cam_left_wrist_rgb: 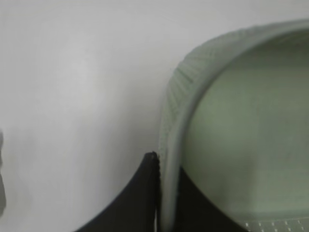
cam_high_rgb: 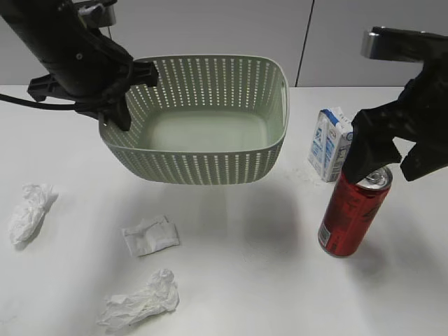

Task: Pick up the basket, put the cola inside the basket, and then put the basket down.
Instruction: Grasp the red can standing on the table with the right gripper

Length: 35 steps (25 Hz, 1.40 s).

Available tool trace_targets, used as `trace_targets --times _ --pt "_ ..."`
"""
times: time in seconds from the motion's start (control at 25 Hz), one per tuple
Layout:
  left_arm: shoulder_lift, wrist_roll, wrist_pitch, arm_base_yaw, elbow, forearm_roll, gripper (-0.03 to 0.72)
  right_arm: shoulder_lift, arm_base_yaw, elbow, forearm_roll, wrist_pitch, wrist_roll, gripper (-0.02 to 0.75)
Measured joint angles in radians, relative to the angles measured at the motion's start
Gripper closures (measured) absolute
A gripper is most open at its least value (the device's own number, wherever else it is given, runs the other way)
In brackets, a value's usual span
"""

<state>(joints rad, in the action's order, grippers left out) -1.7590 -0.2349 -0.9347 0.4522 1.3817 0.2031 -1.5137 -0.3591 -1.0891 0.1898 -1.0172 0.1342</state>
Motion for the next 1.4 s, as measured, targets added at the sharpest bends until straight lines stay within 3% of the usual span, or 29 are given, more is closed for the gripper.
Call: trace_targets --times 0.48,0.96,1.12,1.4 --pt "-0.036 0.000 0.006 0.000 0.000 0.000 0.690 -0.068 0.000 -0.001 -0.012 0.125 0.012 0.118" --pt "-0.087 0.000 -0.012 0.000 0.000 -0.002 0.690 -0.160 0.000 -0.001 -0.010 0.113 0.012 0.172" --pt "-0.087 0.000 -0.001 0.000 0.000 -0.007 0.690 -0.162 0.000 -0.001 -0.012 0.112 0.013 0.244" --pt "-0.087 0.000 0.004 0.000 0.000 -0.021 0.690 -0.141 0.000 -0.017 -0.012 0.079 0.003 0.244"
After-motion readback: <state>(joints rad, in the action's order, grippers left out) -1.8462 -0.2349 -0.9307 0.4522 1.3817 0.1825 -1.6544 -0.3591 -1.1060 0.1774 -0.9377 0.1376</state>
